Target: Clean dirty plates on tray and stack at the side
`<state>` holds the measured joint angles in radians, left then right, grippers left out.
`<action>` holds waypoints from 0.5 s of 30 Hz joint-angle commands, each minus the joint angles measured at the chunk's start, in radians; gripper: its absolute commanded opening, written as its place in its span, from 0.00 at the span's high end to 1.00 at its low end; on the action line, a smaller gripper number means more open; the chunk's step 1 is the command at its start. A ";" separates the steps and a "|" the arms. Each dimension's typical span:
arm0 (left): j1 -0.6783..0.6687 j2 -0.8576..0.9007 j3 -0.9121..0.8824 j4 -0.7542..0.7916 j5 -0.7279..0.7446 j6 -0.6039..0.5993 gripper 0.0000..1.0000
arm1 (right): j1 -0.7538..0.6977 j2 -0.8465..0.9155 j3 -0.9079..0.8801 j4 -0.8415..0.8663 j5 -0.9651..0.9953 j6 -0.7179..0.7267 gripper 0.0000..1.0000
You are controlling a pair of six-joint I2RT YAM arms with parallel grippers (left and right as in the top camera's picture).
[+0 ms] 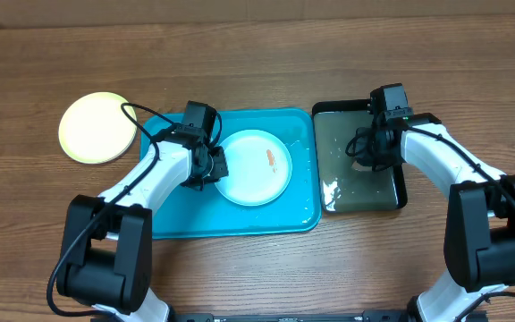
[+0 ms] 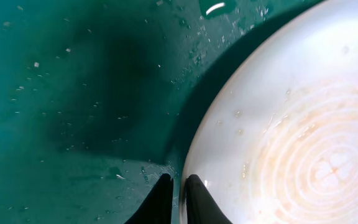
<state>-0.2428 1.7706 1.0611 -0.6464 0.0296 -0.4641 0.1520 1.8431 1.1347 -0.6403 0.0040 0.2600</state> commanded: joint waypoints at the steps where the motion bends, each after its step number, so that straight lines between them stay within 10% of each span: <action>1: -0.014 -0.045 0.008 0.009 -0.044 -0.016 0.87 | 0.001 -0.018 0.000 0.008 0.003 -0.002 0.84; 15: -0.015 -0.028 -0.018 0.026 -0.037 -0.014 0.87 | 0.001 -0.018 0.000 0.007 0.003 -0.002 0.83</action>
<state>-0.2501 1.7504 1.0595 -0.6315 0.0055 -0.4686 0.1520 1.8431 1.1347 -0.6403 0.0044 0.2607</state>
